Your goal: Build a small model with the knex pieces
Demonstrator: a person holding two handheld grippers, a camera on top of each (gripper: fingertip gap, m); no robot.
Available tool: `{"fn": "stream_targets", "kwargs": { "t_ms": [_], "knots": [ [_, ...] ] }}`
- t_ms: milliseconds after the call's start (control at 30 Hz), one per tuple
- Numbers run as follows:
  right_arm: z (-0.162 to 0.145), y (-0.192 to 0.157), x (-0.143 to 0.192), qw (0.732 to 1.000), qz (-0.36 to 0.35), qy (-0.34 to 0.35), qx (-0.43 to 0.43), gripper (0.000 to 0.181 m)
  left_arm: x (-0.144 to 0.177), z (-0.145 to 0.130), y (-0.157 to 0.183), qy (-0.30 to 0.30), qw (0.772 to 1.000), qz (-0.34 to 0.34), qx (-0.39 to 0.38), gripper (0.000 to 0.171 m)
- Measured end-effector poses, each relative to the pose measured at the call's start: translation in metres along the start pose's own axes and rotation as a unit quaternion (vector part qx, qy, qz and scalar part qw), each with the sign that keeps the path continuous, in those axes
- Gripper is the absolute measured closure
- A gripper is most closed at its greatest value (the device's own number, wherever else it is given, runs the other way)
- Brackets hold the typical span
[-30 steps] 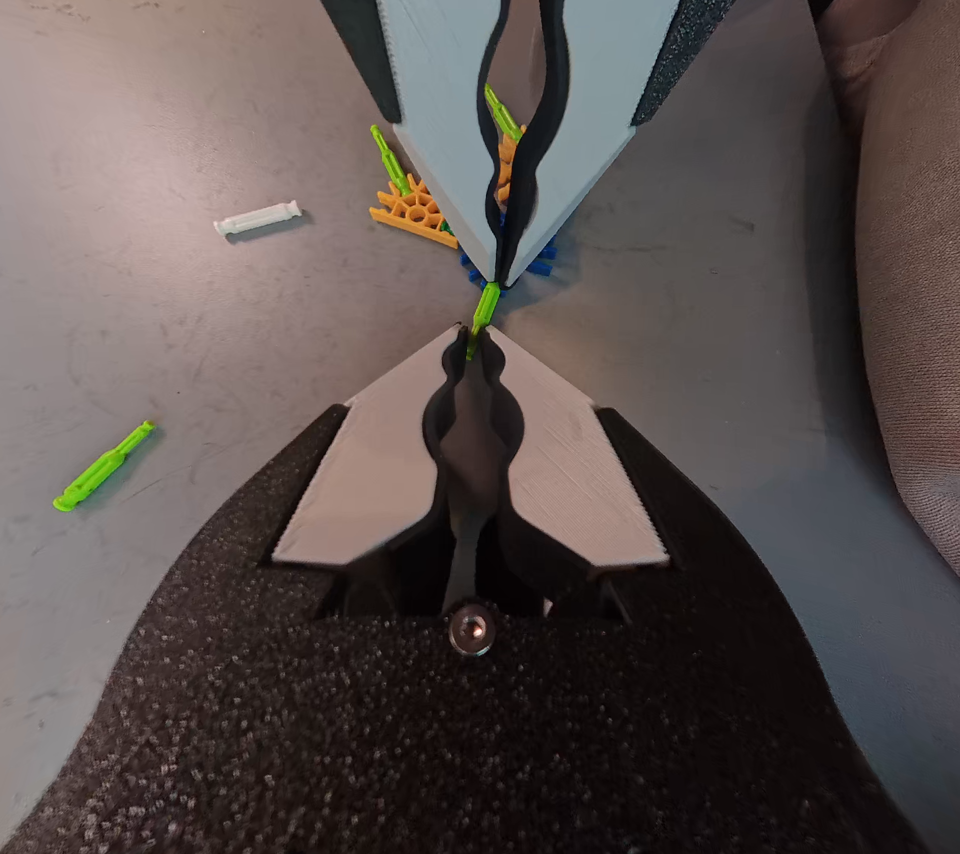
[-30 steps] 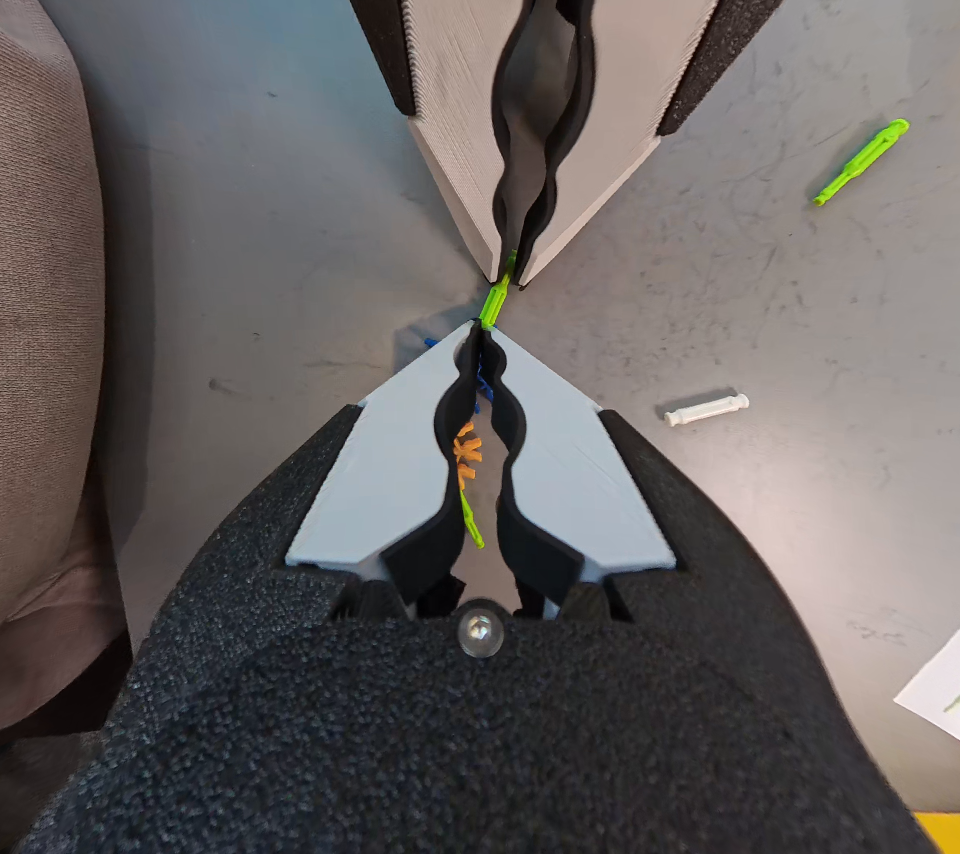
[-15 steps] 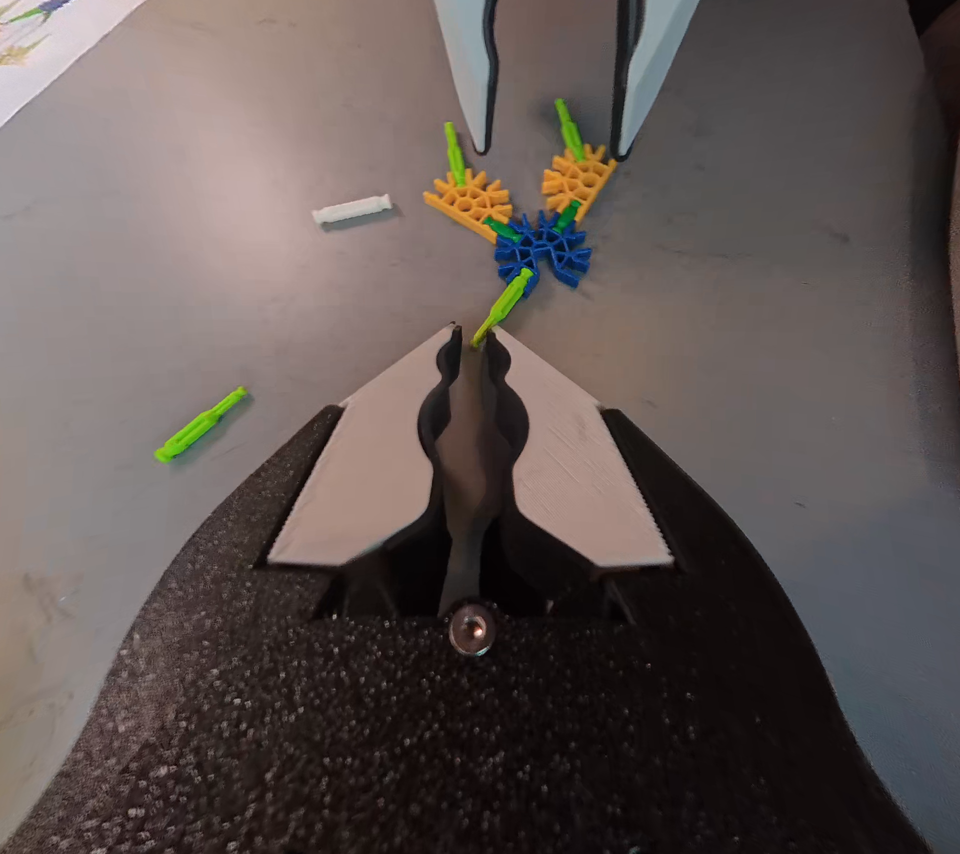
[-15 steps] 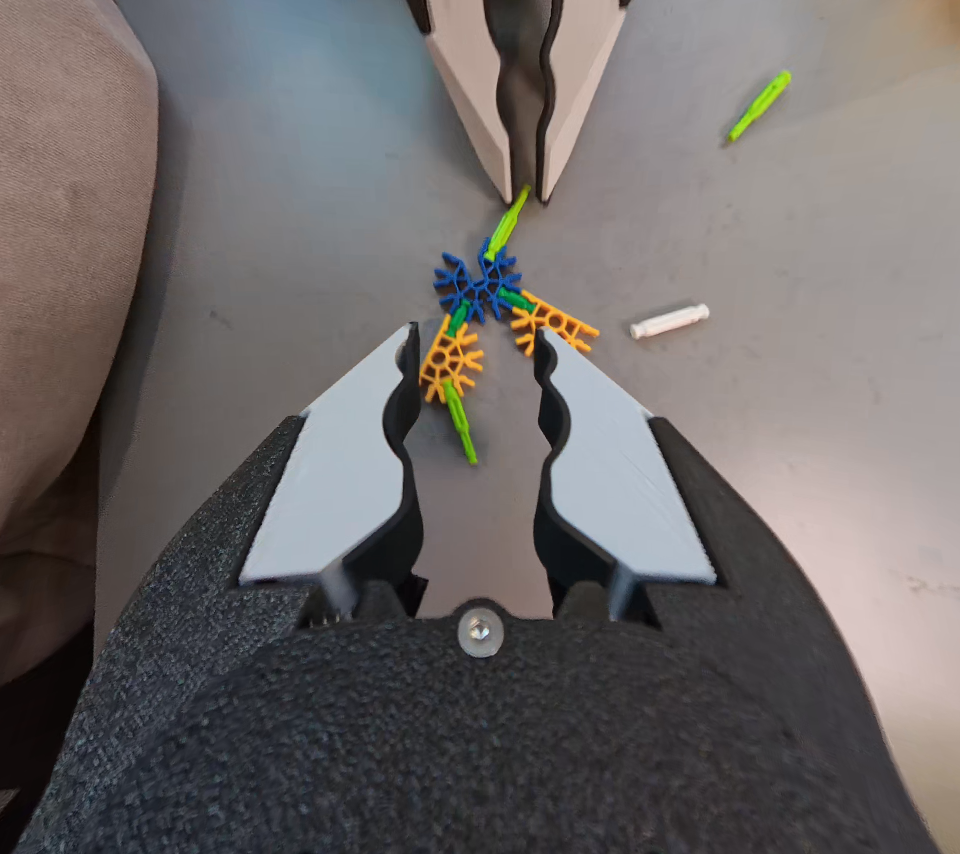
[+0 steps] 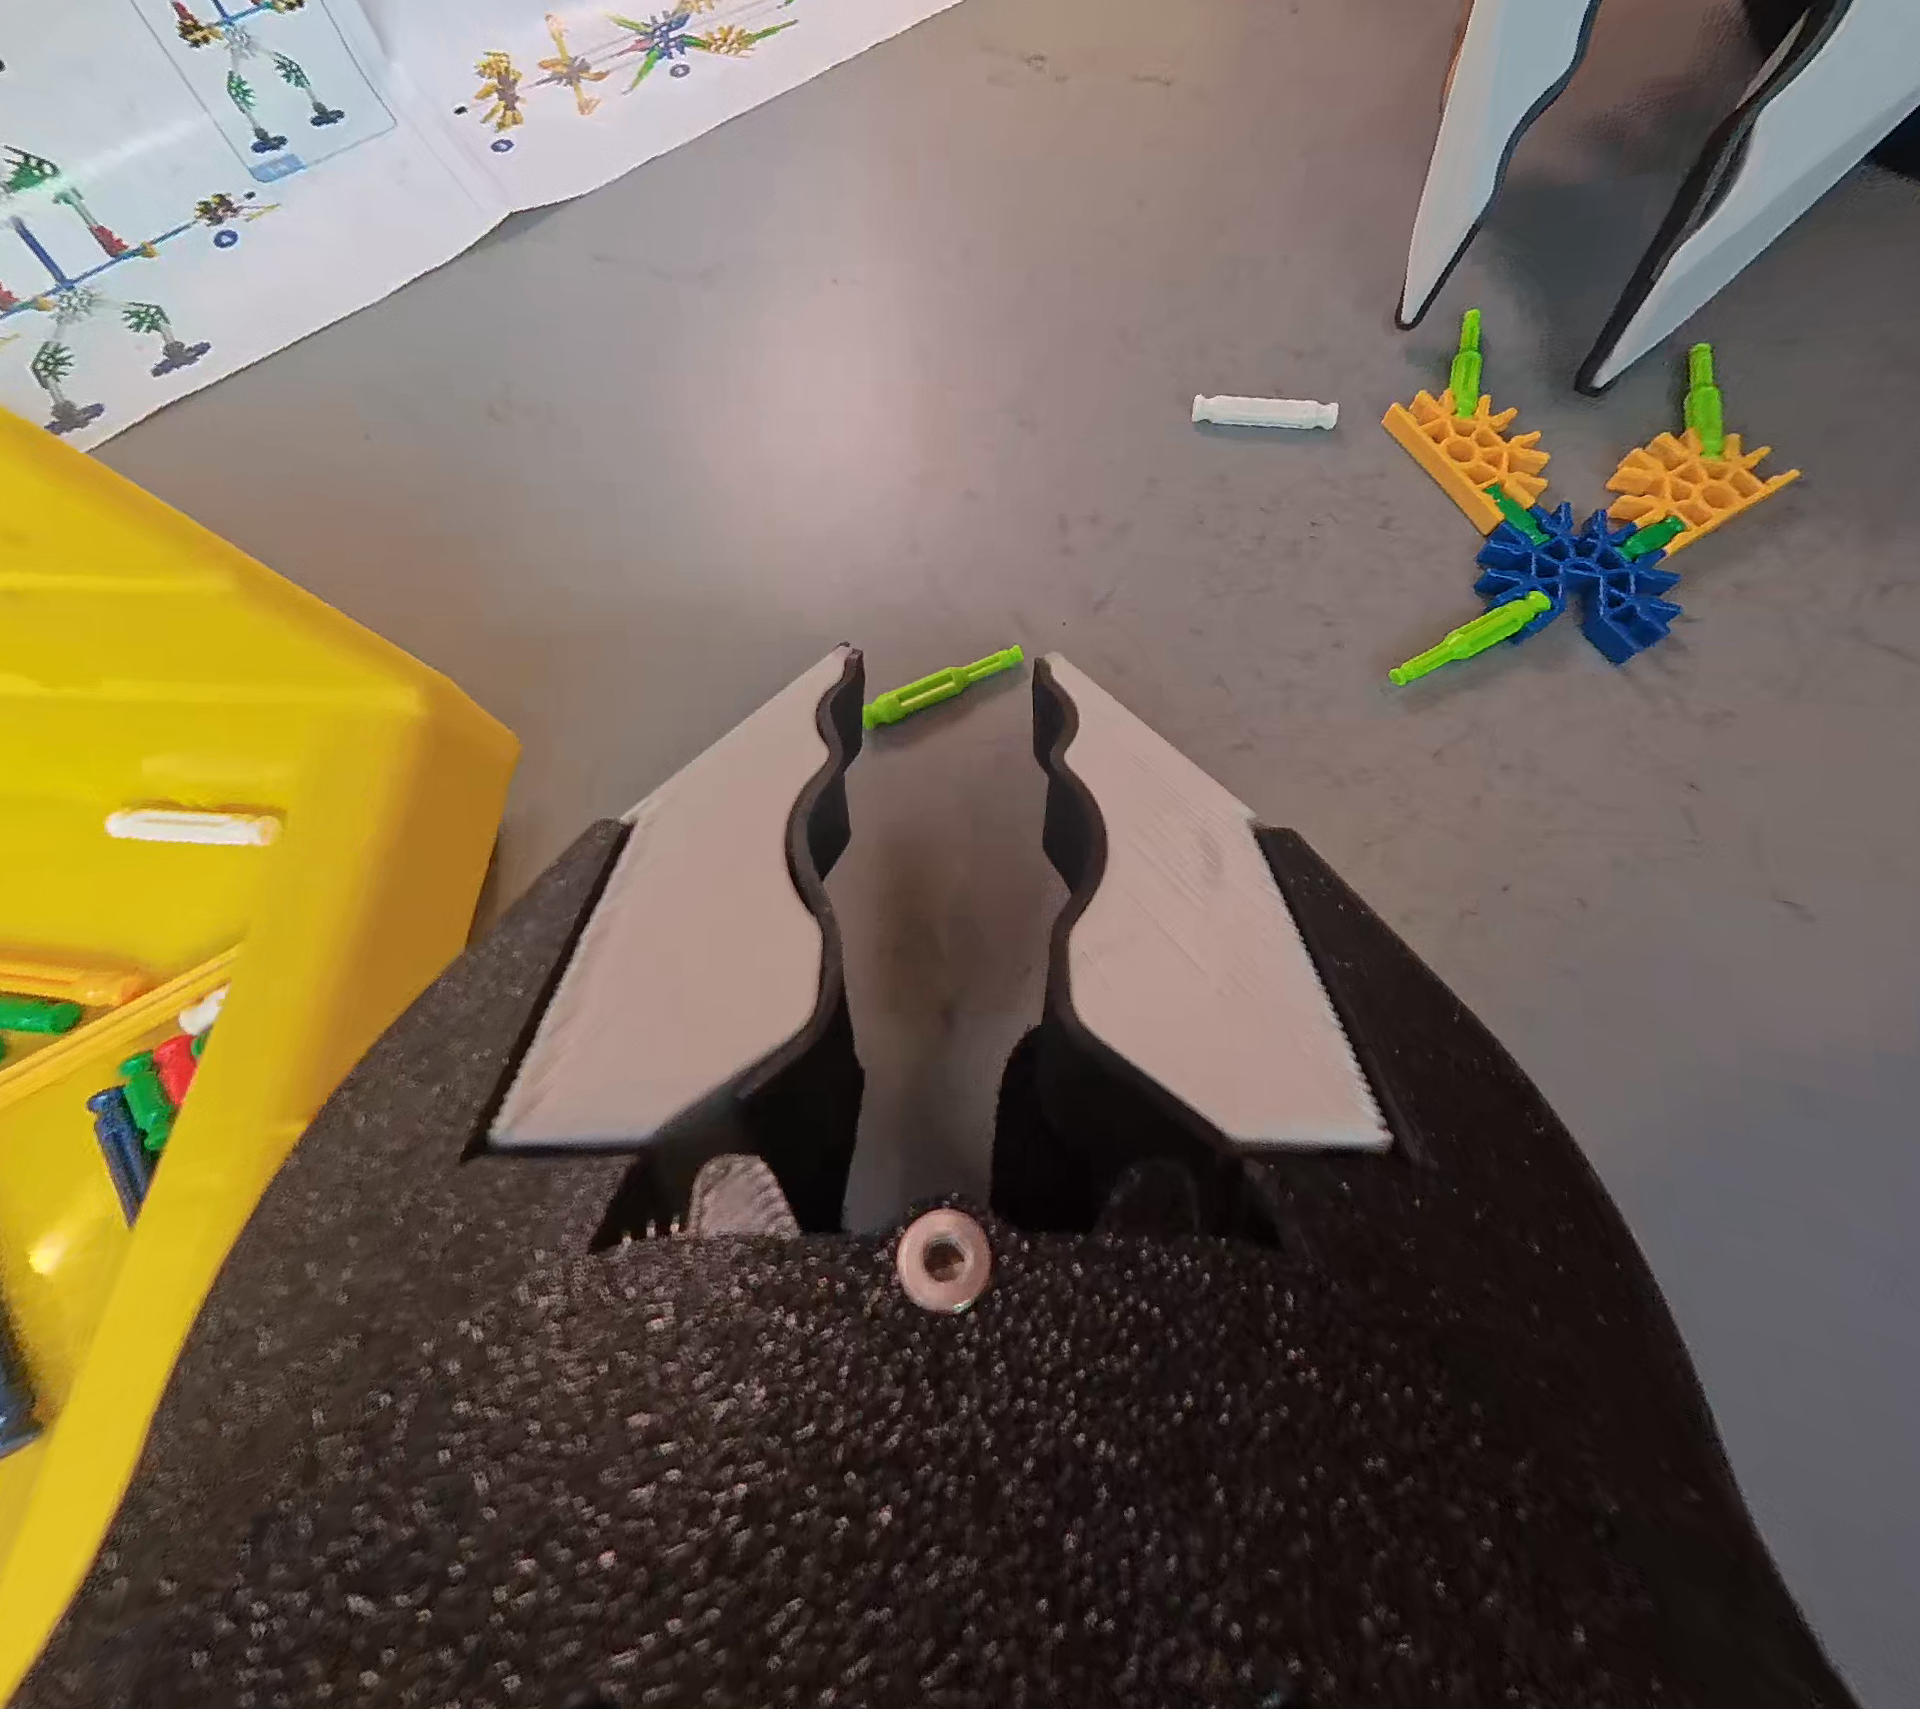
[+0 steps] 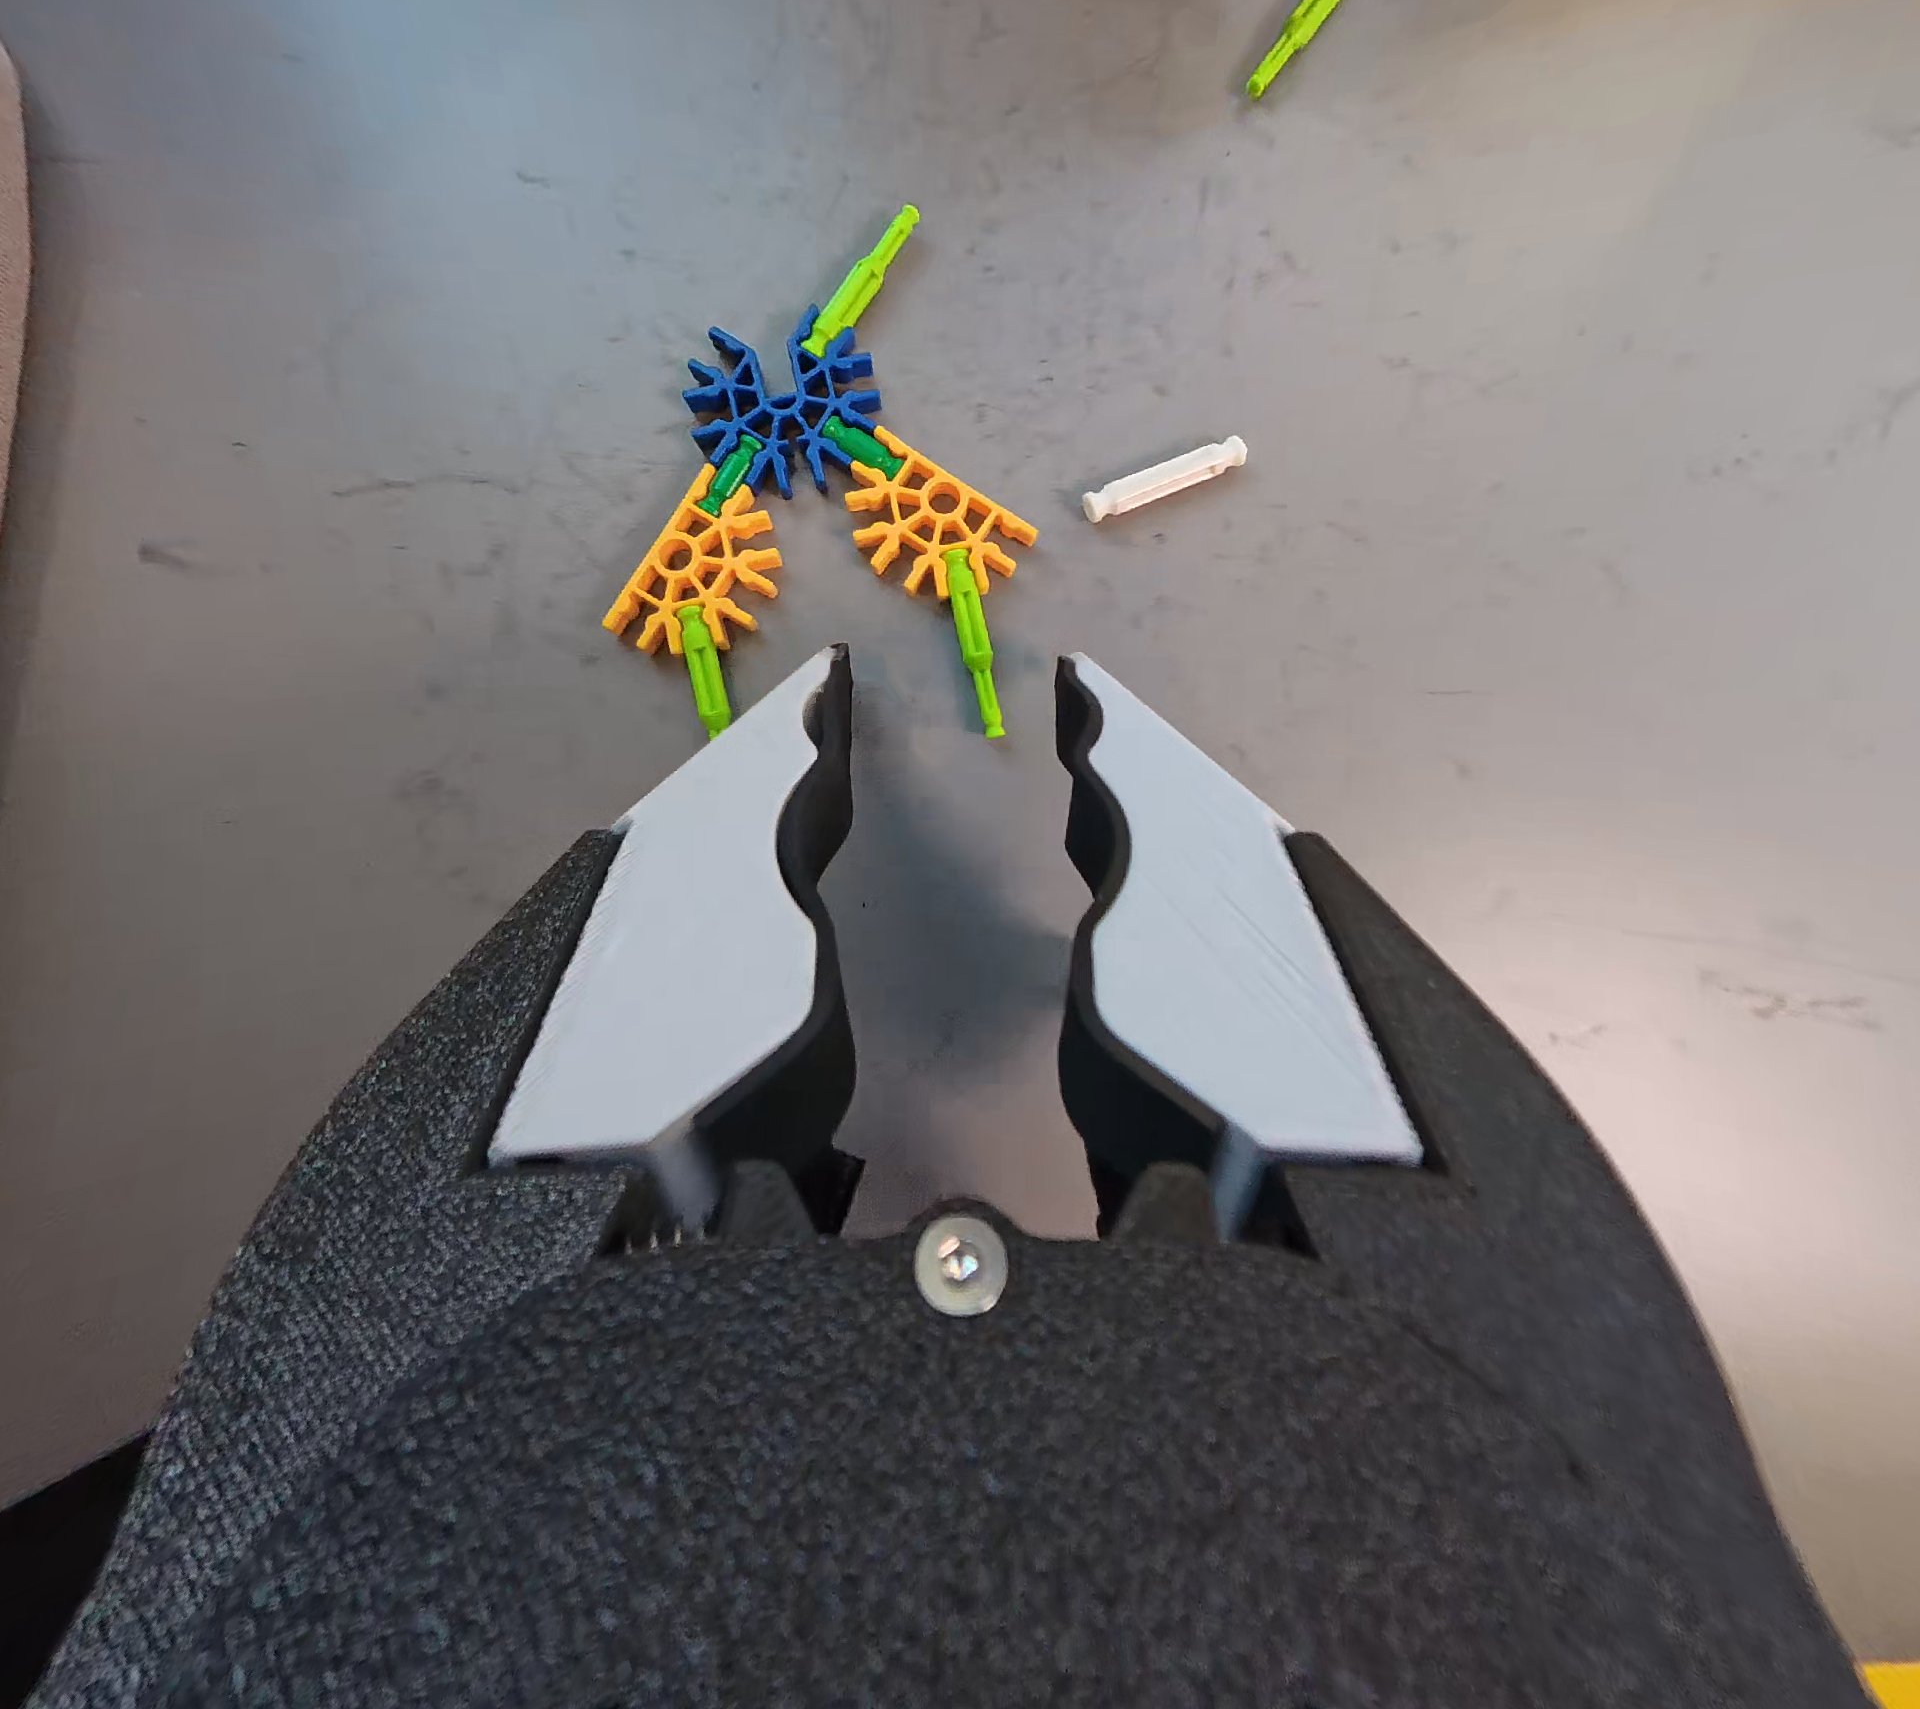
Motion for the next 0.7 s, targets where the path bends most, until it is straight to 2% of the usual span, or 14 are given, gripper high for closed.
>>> {"fn": "stream_targets", "kwargs": {
  "t_ms": [67, 100, 167, 233, 367, 533, 600, 700],
  "knots": [
    [-0.001, 0.0, -0.004, 1.0, 0.003, 0.004, -0.003, 0.151, -0.004, -0.001, -0.003, -0.016, 1.0, -0.008, -0.011, 0.137],
    [0.0, 0.0, -0.003, 1.0, 0.005, 0.007, -0.004, 0.162, -0.006, -0.002, -0.006, -0.028, 0.999, -0.006, -0.014, 0.137],
    [-0.001, -0.001, -0.003, 1.0, -0.002, -0.004, 0.0, 0.168, -0.013, -0.003, -0.007, -0.05, 0.998, -0.015, -0.016, 0.137],
    [-0.002, -0.004, -0.001, 1.0, 0.0, -0.015, 0.001, 0.176, -0.016, -0.002, -0.004, -0.063, 0.997, -0.038, -0.019, 0.147],
    [-0.005, -0.005, 0.001, 1.0, -0.004, -0.013, -0.009, 0.178, -0.016, -0.002, 0.003, -0.091, 0.995, -0.039, -0.027, 0.165],
    [-0.009, -0.002, 0.004, 1.0, -0.011, -0.002, -0.012, 0.177, -0.012, -0.002, 0.012, -0.118, 0.992, -0.005, -0.047, 0.168],
    [-0.005, 0.002, 0.008, 0.999, -0.02, 0.031, -0.024, 0.172, -0.008, 0.001, 0.013, -0.089, 0.996, -0.005, -0.027, 0.168],
    [0.014, 0.01, 0.02, 0.989, -0.046, 0.132, -0.052, 0.16, 0.004, 0.022, 0.019, 0.042, 0.997, -0.043, 0.048, 0.168]
  ]
}}
Point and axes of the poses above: each gripper's, where its closed fingertips meet, x back along the fingers, z out of its top, y = z × x across the jaws, the point moved 7 cm from there along x, back along the fingers, and after that the axes turned 9 degrees about -z, right-handed, at the moved point
